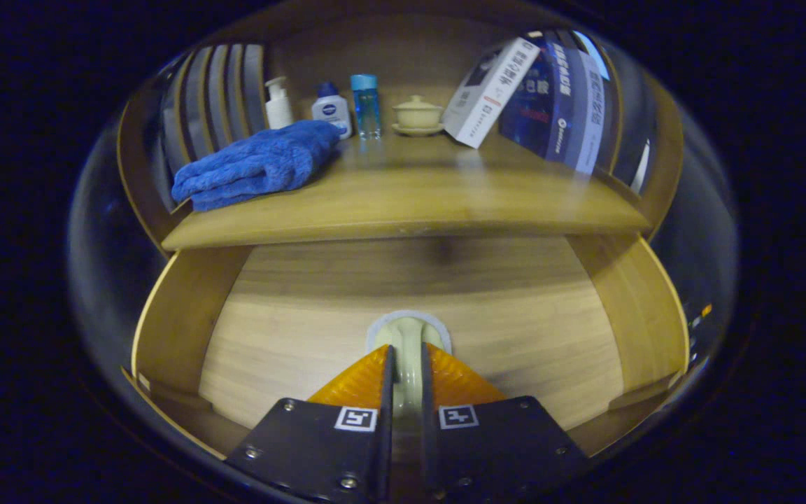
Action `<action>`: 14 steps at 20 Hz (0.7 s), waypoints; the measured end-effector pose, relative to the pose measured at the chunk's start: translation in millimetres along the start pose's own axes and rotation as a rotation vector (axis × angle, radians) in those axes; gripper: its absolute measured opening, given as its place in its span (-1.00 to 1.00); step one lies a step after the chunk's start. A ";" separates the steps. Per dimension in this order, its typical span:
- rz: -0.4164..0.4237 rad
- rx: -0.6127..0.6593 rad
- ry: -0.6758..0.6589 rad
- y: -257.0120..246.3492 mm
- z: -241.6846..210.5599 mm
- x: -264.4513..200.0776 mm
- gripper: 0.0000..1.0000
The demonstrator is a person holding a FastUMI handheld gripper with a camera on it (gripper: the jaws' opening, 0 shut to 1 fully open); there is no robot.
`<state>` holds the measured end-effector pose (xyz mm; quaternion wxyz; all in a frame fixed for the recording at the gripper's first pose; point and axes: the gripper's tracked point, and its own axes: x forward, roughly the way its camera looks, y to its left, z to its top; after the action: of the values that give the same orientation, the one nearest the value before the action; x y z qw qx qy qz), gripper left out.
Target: Pull open the drawer, take out the items inside it, and place them on the countertop above the cabinet.
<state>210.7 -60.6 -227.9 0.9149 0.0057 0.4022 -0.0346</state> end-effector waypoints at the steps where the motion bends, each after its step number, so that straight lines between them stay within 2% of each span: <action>1: 0.012 -0.002 0.004 0.8 1.6 -0.6 -0.64; 8: 0.024 -0.084 0.008 0.9 -2.8 4.6 -0.64; 9: 0.016 -0.106 -0.030 1.1 0.7 -1.1 -0.63; 10: -0.005 -0.127 -0.078 -4.1 8.2 -2.5 -0.77; 11: -0.021 -0.137 -0.108 -8.5 12.1 -7.8 -0.77; 14: 0.012 -0.085 -0.136 -4.3 11.3 -21.5 -0.77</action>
<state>204.2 -64.1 -204.3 0.9396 -0.0330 0.3404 -0.0124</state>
